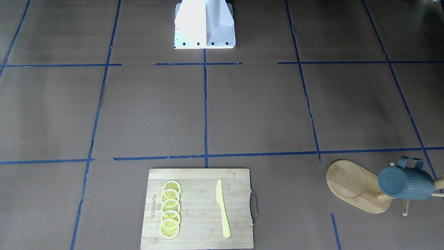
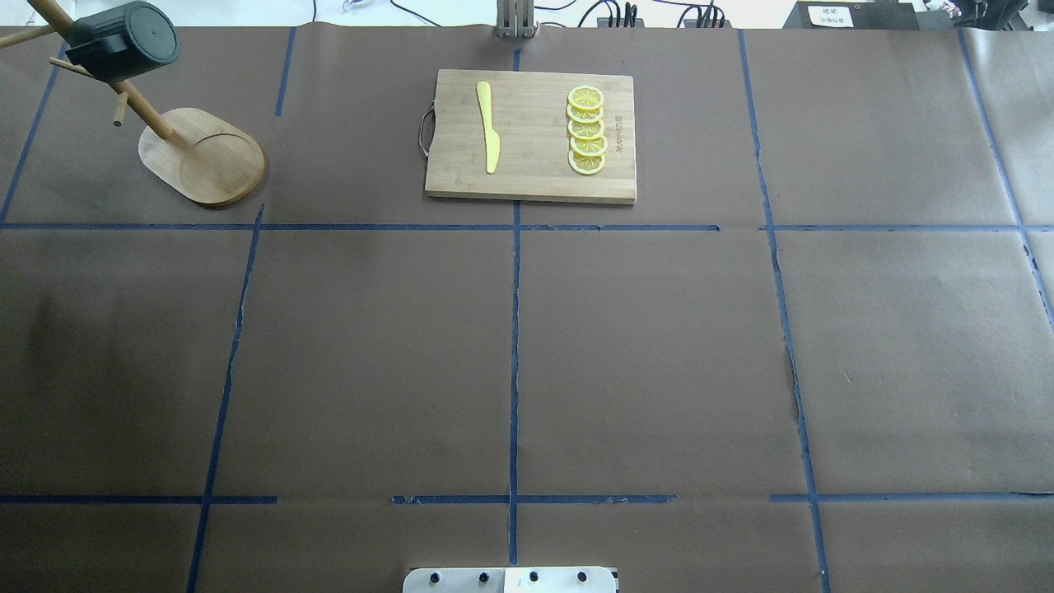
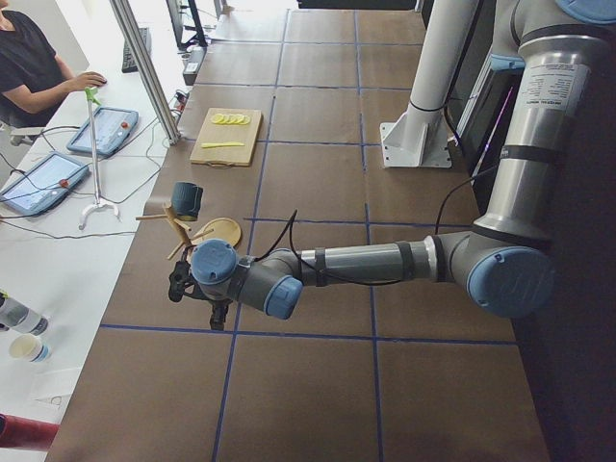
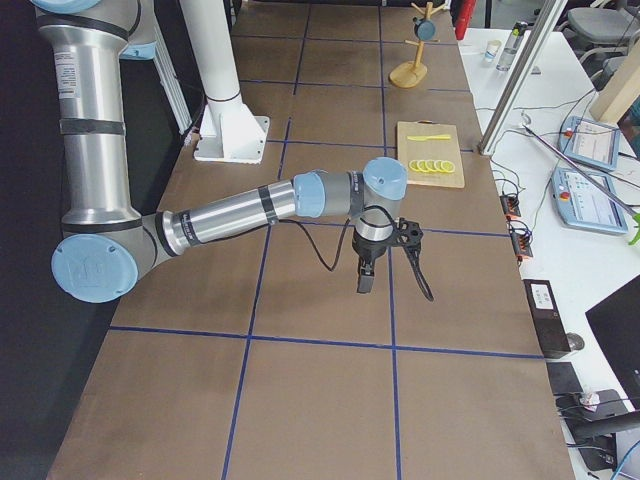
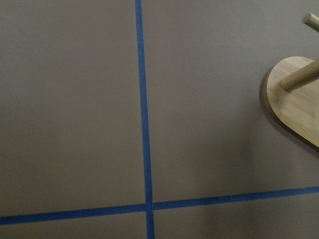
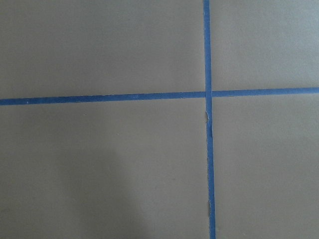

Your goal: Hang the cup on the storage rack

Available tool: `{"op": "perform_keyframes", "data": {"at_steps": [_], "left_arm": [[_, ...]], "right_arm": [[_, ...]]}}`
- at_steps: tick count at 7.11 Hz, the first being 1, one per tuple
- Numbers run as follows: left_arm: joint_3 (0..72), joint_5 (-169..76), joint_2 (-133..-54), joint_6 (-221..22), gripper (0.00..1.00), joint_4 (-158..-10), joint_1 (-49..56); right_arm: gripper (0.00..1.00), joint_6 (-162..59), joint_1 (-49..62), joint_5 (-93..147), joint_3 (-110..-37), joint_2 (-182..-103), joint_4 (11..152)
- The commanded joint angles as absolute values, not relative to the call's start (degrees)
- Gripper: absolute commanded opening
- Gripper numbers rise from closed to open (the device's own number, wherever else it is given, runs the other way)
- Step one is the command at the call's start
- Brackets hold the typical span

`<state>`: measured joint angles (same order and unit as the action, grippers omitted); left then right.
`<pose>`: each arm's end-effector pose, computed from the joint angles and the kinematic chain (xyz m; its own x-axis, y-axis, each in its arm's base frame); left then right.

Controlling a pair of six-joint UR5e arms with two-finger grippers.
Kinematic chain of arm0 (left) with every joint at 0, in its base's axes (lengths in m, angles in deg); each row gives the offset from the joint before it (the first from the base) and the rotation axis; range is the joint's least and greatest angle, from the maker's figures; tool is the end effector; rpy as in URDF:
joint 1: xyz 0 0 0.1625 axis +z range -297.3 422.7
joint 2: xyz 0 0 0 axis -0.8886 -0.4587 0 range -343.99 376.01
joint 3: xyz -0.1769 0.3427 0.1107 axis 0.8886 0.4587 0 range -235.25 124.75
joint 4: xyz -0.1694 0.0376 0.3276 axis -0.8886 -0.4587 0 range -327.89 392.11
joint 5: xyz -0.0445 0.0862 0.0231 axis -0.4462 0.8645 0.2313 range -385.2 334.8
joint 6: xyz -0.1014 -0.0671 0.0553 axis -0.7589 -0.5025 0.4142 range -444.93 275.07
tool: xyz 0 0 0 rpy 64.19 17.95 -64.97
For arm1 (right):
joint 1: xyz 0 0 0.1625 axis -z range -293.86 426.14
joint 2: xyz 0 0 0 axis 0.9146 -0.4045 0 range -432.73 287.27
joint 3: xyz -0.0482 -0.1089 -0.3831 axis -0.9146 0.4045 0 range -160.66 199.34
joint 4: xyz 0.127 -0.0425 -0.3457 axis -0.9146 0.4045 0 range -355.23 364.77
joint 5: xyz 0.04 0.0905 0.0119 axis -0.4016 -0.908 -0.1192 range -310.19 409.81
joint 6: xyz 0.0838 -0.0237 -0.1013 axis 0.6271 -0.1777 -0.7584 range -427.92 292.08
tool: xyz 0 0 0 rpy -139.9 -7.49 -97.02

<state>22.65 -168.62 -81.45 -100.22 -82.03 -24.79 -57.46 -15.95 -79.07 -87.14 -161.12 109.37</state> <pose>-0.0033 -0.5181 0.6300 0.5739 0.0353 -0.8182 0.1140 0.9859 0.1224 -0.0124 -0.4485 0.5538 0.7780 0.0369 0.6271 -0.0040 0.9986 -0.0537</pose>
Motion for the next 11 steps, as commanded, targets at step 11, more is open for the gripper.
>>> {"op": "perform_keyframes", "data": {"at_steps": [11], "left_arm": [[43.0, -156.7, -73.5, -85.4, 1.0, -51.9, -25.5]], "right_arm": [[1.0, -69.2, -19.6, -83.1, -83.6, -164.5, 108.8]]}}
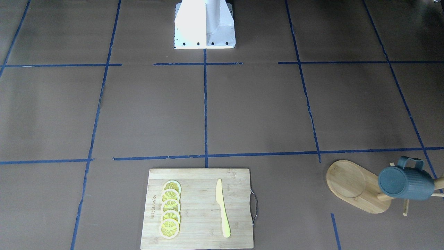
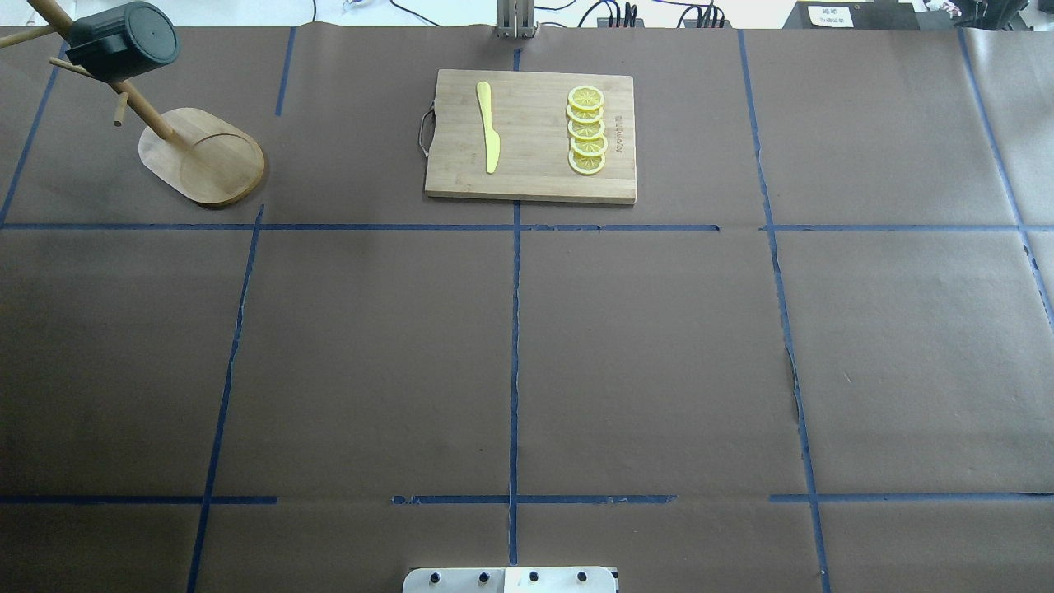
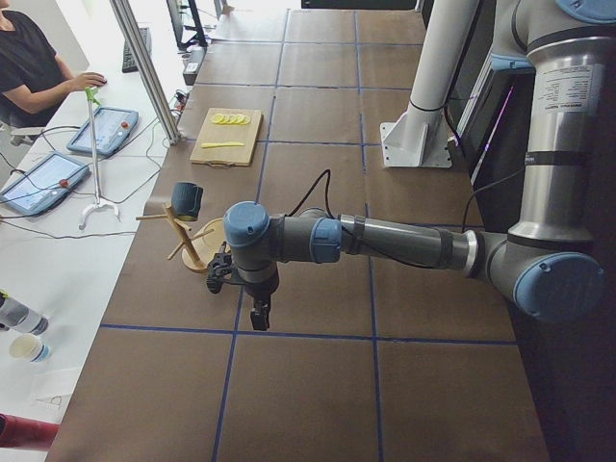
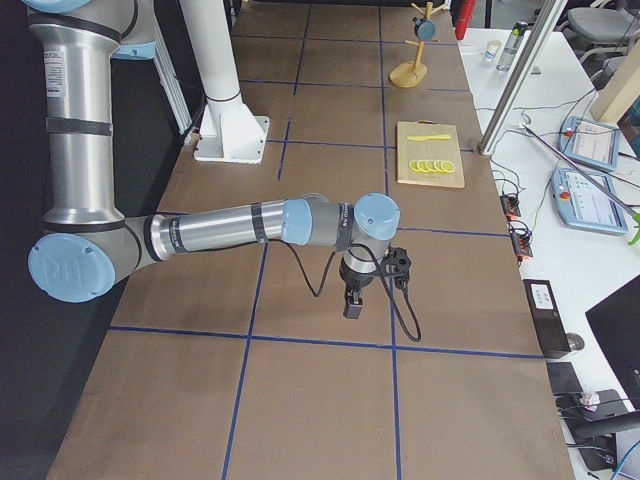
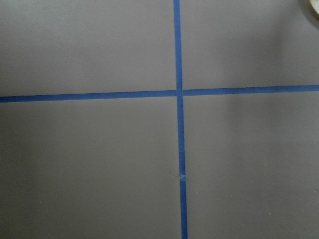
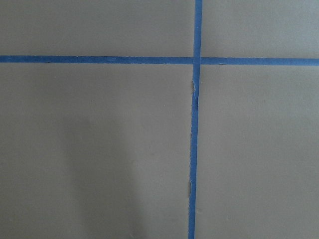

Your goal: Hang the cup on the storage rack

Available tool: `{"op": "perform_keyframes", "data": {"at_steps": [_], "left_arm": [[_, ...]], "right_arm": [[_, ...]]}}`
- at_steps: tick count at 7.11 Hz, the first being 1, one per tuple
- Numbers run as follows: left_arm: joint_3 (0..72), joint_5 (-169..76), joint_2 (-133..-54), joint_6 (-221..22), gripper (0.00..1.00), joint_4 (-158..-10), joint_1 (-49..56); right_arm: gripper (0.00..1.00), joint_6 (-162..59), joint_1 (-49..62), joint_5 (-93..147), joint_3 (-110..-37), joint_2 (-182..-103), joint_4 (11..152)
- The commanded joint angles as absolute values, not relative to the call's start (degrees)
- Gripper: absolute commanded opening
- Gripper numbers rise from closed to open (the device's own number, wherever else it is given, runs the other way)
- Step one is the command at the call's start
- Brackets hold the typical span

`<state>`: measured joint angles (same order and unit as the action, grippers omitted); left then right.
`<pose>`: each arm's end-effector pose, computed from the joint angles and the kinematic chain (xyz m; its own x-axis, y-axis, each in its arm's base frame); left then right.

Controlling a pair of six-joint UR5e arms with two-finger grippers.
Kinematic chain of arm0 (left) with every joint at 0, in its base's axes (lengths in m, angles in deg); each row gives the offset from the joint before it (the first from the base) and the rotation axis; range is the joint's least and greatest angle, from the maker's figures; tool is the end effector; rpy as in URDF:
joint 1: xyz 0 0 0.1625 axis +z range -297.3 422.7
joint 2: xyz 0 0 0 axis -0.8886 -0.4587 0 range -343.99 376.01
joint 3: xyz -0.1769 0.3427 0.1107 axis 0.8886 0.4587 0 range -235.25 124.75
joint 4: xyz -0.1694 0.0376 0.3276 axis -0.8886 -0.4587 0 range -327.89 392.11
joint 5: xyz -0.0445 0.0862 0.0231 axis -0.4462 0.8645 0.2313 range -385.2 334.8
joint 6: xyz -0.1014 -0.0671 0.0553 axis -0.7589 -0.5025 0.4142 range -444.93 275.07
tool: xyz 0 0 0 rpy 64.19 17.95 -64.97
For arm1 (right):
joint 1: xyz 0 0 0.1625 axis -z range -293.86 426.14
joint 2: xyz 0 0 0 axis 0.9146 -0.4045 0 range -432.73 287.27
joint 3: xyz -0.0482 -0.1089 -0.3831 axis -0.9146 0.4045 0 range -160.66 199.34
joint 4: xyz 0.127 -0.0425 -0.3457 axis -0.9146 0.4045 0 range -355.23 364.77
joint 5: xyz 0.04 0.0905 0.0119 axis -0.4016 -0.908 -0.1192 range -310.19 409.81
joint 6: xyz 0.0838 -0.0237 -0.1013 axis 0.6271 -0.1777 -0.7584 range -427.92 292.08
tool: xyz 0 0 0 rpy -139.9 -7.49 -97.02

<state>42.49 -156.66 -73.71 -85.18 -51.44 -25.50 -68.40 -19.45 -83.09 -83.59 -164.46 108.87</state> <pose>-0.0309 -0.4438 0.6171 0.7488 0.0310 -0.6621 -0.0282 0.9995 0.0148 0.0098 -0.4239 0.5991 0.7324 -0.0304 0.6802 0.0828 0.9956 -0.0447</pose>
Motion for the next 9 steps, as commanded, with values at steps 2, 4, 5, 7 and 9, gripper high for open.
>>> {"op": "perform_keyframes", "data": {"at_steps": [2, 4, 5, 7, 9], "left_arm": [[42.9, -159.8, -73.5, -85.5, 1.0, -51.9, -25.5], [42.2, -161.1, -73.6, -85.0, 1.0, -51.9, -25.4], [42.1, -161.1, -73.5, -85.0, 1.0, -51.9, -25.3], [42.0, -160.7, -73.7, -85.0, 1.0, -52.0, -25.3], [41.2, -160.9, -72.7, -85.0, 1.0, -51.9, -25.3]], "right_arm": [[1.0, -69.1, -19.6, -83.1, -83.4, -164.6, 108.8], [1.0, -69.1, -19.6, -82.8, -82.3, -165.1, 108.3], [1.0, -69.1, -20.0, -82.7, -81.4, -166.1, 106.1], [0.99, -68.4, -20.7, -82.6, -81.2, -166.4, 104.0], [0.99, -68.4, -22.1, -83.0, -81.5, -166.1, 104.0]]}}
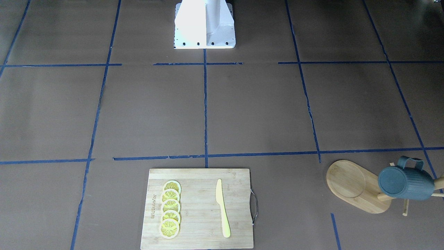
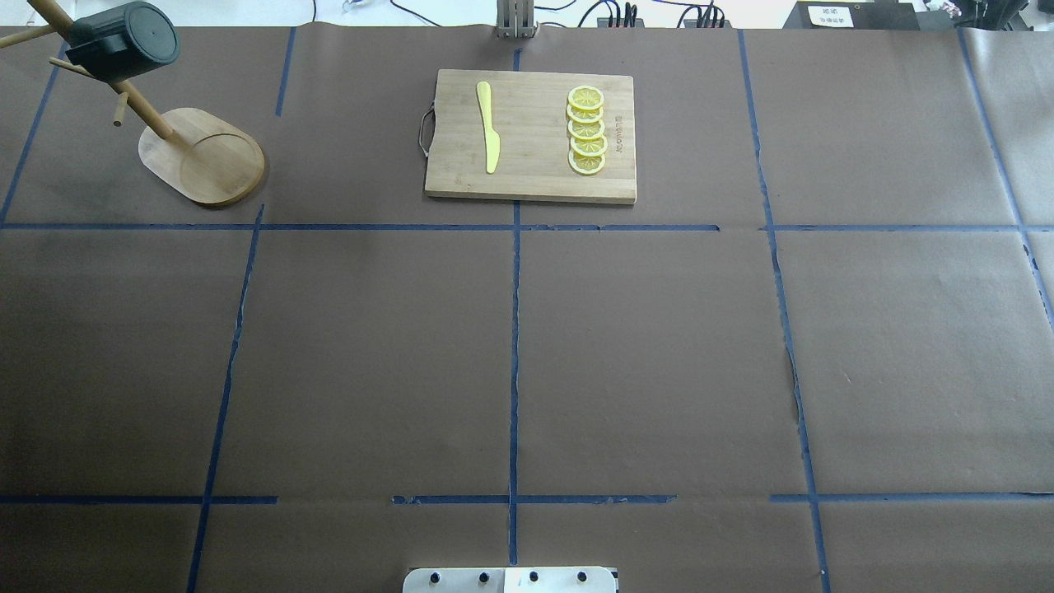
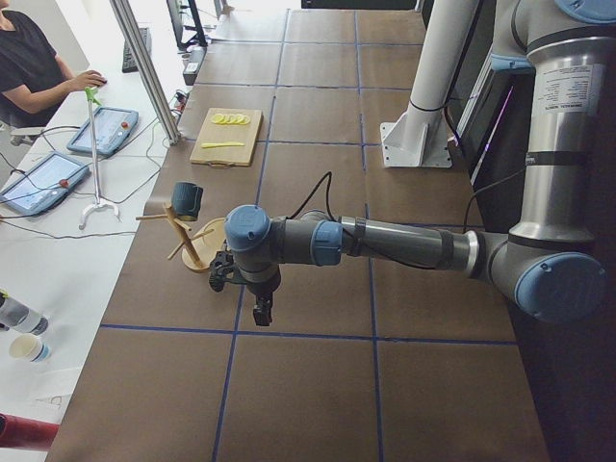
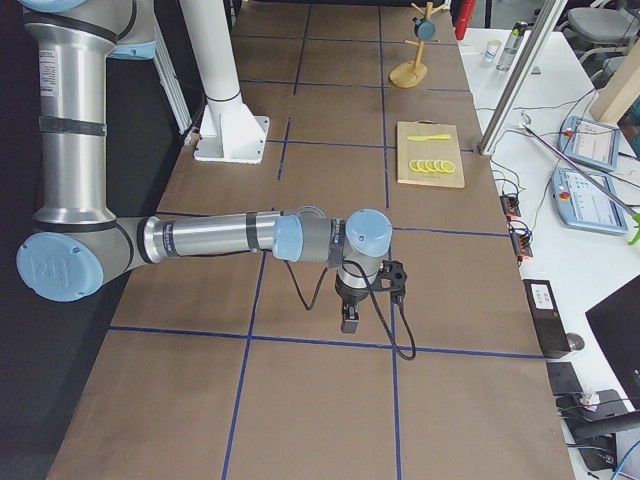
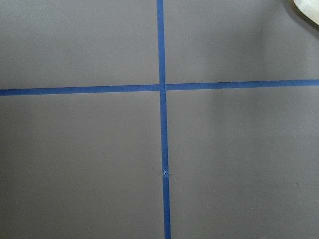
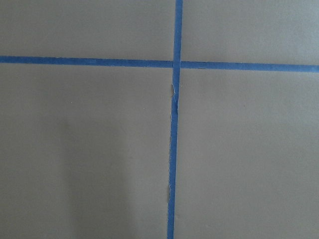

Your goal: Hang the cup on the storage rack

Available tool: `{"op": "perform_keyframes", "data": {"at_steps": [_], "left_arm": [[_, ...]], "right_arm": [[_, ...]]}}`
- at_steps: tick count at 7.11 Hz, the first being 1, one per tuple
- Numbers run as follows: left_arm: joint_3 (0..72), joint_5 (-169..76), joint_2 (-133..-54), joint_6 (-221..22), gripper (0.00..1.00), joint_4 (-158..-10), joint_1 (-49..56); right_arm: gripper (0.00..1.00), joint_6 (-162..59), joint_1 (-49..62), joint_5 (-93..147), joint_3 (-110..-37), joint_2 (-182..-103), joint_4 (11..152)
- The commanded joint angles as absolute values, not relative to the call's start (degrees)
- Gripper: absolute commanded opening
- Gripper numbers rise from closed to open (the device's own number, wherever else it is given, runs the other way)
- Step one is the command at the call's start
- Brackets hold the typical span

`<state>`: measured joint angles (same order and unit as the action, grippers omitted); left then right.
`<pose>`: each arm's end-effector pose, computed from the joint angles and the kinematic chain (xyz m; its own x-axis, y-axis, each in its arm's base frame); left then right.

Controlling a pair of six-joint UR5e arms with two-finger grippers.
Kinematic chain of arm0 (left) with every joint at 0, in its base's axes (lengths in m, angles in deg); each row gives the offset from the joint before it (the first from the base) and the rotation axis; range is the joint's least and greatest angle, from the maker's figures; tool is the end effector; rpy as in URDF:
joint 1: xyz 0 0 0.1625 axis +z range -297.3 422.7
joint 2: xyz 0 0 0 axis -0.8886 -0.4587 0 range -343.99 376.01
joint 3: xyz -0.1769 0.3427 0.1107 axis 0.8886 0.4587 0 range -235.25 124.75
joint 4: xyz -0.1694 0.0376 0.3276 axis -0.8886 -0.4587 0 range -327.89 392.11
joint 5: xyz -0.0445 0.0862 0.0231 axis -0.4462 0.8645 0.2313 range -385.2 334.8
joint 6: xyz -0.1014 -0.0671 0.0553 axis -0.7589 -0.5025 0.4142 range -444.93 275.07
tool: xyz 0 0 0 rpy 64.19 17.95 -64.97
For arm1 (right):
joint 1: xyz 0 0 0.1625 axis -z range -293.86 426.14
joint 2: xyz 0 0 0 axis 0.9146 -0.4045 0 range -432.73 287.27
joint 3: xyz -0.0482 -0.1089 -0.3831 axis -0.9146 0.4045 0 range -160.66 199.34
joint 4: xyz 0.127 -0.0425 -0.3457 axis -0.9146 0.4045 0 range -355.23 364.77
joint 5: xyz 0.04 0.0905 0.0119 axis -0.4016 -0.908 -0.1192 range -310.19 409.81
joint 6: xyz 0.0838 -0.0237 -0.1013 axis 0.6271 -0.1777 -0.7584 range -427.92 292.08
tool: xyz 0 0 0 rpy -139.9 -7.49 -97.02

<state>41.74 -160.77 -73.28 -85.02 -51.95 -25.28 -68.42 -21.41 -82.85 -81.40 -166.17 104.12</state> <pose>-0.0223 -0.4403 0.6187 0.6995 0.0274 -0.7141 -0.0342 0.9994 0.0049 0.0250 -0.4167 0.6207 0.7354 -0.0160 0.6775 0.0490 0.9984 -0.0297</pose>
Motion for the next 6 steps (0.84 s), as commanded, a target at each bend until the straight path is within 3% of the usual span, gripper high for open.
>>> {"op": "perform_keyframes", "data": {"at_steps": [1, 6], "left_arm": [[40.6, -161.0, -71.5, -84.8, 1.0, -52.0, -25.4], [42.2, -161.1, -70.7, -85.0, 1.0, -51.8, -25.5]], "right_arm": [[1.0, -68.4, -22.4, -83.2, -81.7, -166.2, 104.0], [1.0, -68.4, -22.4, -83.1, -79.6, -166.6, 104.0]]}}
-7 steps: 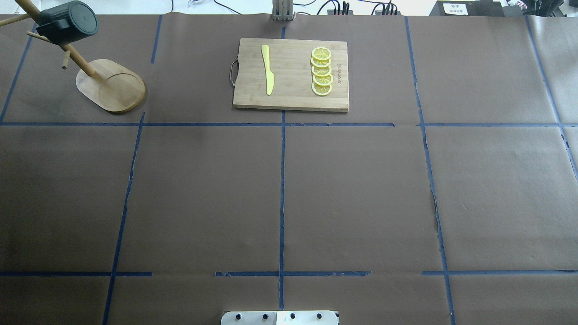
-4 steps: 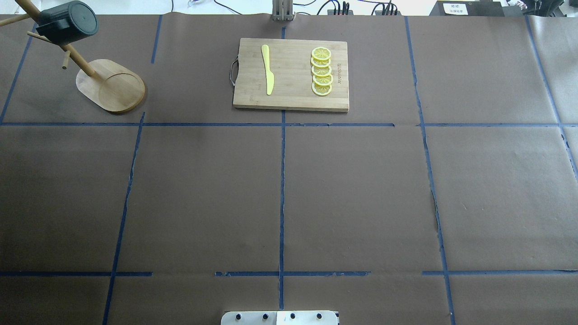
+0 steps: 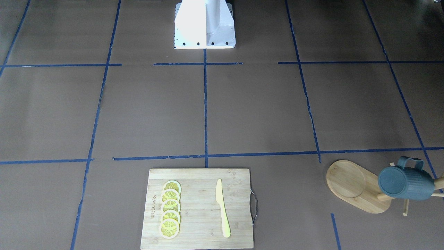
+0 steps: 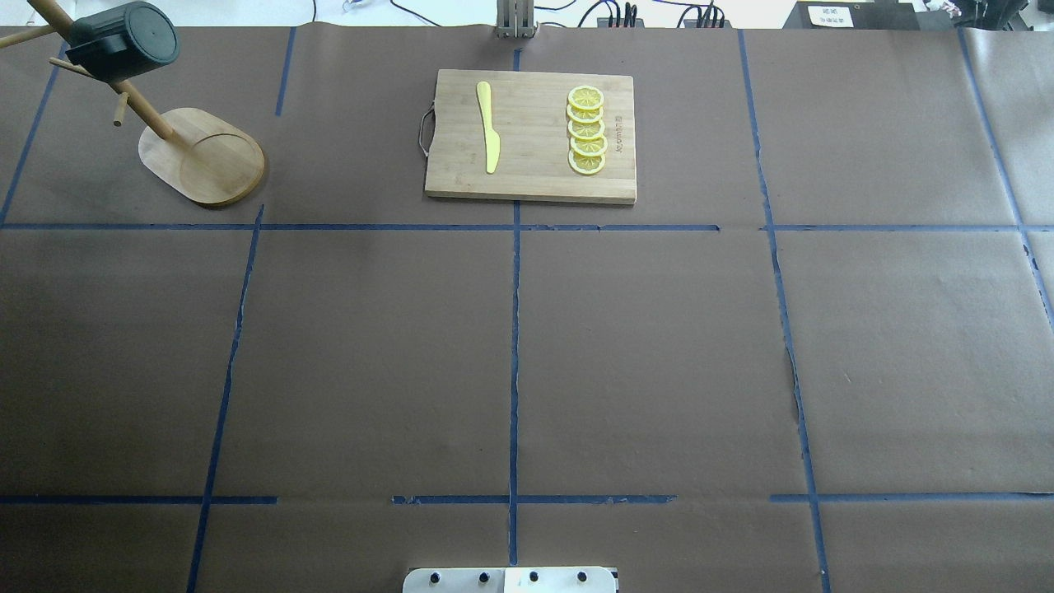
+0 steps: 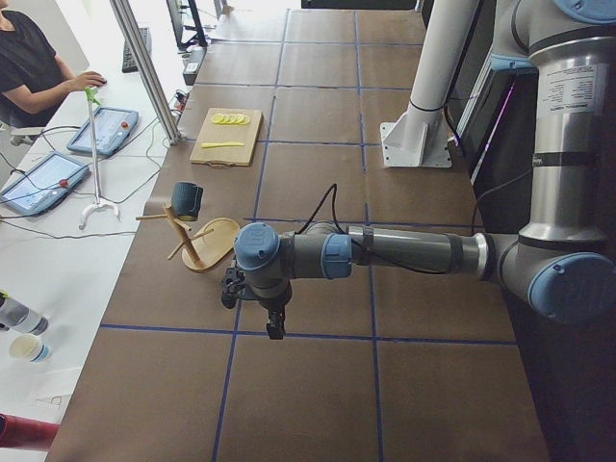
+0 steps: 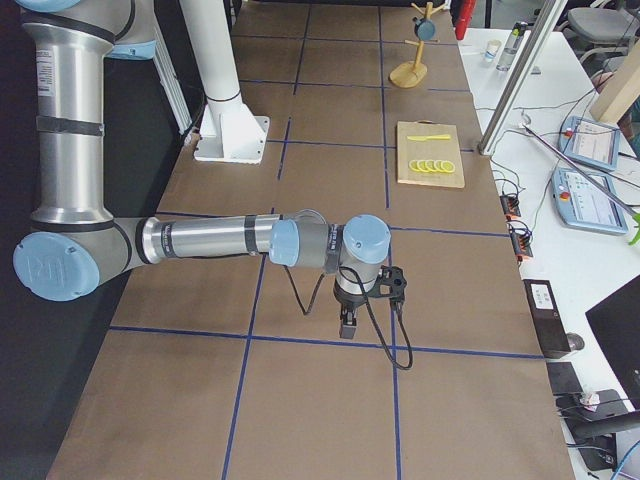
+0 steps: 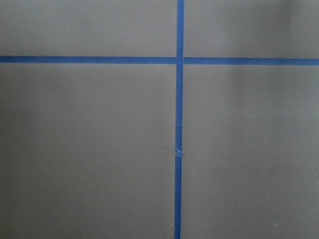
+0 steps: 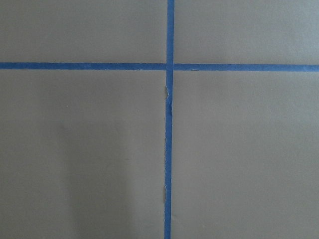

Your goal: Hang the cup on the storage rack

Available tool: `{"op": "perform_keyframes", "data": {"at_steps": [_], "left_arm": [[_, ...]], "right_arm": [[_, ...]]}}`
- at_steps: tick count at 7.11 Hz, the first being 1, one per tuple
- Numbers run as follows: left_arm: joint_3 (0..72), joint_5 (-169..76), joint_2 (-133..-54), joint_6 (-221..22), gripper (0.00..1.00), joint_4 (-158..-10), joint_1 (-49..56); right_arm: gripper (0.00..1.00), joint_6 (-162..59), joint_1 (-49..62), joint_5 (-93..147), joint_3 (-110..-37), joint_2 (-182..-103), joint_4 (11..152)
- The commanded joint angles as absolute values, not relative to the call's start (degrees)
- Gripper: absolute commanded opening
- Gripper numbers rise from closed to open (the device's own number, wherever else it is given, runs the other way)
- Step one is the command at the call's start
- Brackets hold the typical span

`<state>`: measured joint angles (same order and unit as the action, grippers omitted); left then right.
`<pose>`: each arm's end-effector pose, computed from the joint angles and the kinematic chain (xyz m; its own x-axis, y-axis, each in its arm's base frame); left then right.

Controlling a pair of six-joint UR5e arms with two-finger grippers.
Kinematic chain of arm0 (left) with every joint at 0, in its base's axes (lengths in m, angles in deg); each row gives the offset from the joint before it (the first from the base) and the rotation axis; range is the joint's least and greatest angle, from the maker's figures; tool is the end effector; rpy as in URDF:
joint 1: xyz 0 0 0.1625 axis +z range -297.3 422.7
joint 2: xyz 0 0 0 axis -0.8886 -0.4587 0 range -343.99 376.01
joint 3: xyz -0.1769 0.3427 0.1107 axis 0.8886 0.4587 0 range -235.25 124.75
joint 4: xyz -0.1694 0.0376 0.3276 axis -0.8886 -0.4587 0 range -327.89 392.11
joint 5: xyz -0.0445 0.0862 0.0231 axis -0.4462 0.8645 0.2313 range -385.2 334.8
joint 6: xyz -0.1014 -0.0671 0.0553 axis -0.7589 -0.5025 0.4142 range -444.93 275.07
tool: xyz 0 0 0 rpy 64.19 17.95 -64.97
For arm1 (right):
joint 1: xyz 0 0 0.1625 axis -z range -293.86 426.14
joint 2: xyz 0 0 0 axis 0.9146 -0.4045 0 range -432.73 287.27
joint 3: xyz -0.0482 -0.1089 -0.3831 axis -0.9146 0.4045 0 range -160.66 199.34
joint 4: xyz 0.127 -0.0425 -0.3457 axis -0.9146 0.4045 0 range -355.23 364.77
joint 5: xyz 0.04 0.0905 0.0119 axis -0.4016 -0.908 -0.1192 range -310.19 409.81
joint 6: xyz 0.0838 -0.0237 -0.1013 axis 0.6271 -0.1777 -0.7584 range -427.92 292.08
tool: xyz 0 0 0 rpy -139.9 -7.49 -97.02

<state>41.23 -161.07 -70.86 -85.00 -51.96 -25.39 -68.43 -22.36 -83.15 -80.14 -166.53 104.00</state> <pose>-0.0234 -0.4199 0.6402 0.6970 -0.0102 -0.7170 -0.0325 0.9984 -0.0458 0.0315 -0.4121 0.6323 0.7325 0.0141 0.6807 0.0326 0.9979 -0.0557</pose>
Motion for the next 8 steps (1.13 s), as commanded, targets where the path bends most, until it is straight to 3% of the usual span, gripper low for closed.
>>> {"op": "perform_keyframes", "data": {"at_steps": [1, 8], "left_arm": [[43.3, -161.1, -70.7, -85.0, 1.0, -51.6, -25.5], [43.7, -161.2, -71.5, -85.0, 1.0, -51.7, -25.4]], "right_arm": [[1.0, -68.4, -22.4, -82.8, -79.4, -166.2, 103.9], [1.0, -68.4, -22.4, -83.2, -79.8, -166.4, 103.9]]}}
